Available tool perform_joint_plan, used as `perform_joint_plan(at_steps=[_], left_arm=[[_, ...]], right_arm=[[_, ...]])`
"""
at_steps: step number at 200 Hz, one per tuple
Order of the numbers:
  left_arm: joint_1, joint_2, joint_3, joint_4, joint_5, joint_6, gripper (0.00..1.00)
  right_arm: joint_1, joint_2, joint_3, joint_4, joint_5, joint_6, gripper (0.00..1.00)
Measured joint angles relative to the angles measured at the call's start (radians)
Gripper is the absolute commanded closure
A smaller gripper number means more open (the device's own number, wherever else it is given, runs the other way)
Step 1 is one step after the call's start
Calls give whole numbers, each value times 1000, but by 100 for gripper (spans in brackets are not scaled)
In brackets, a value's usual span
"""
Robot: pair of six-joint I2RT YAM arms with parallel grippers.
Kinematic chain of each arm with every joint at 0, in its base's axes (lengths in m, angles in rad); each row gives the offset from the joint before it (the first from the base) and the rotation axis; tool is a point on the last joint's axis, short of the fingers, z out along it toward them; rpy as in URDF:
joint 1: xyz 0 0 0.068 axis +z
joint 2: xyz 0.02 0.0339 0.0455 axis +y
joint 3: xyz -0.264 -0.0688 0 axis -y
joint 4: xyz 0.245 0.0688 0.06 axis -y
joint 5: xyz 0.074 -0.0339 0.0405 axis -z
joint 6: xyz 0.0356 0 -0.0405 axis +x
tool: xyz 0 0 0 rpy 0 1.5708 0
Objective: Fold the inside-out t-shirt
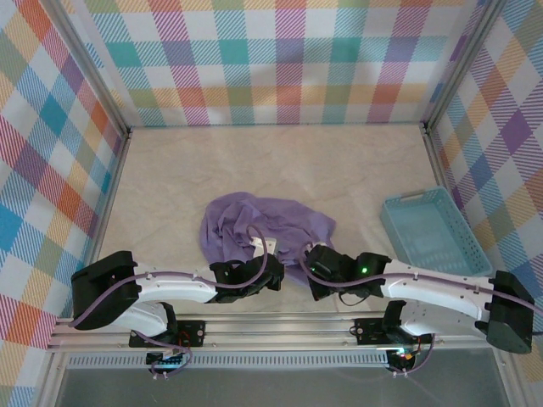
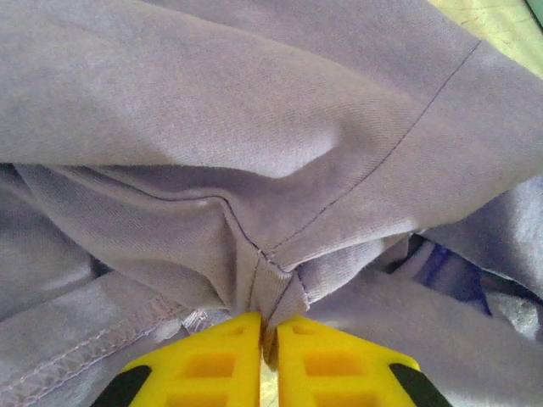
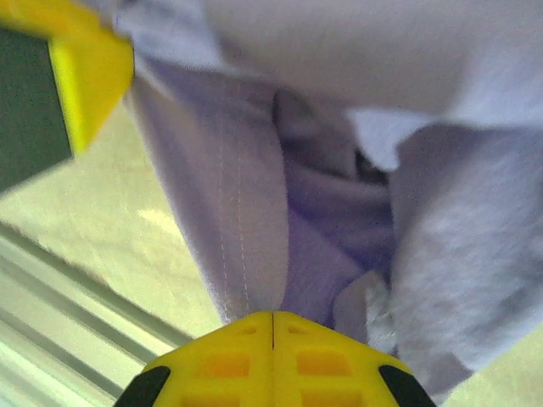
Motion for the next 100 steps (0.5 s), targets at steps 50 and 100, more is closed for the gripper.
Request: perform_joint_plan(at_steps=[50,100], left_arm=[[0,-4,0,-44,-13,-8,72],[-2,-11,14,-83,-27,14,65]], right_arm=[[103,79,-9,-8,-23,12,83],[7,45,3,-45,25,45,71]])
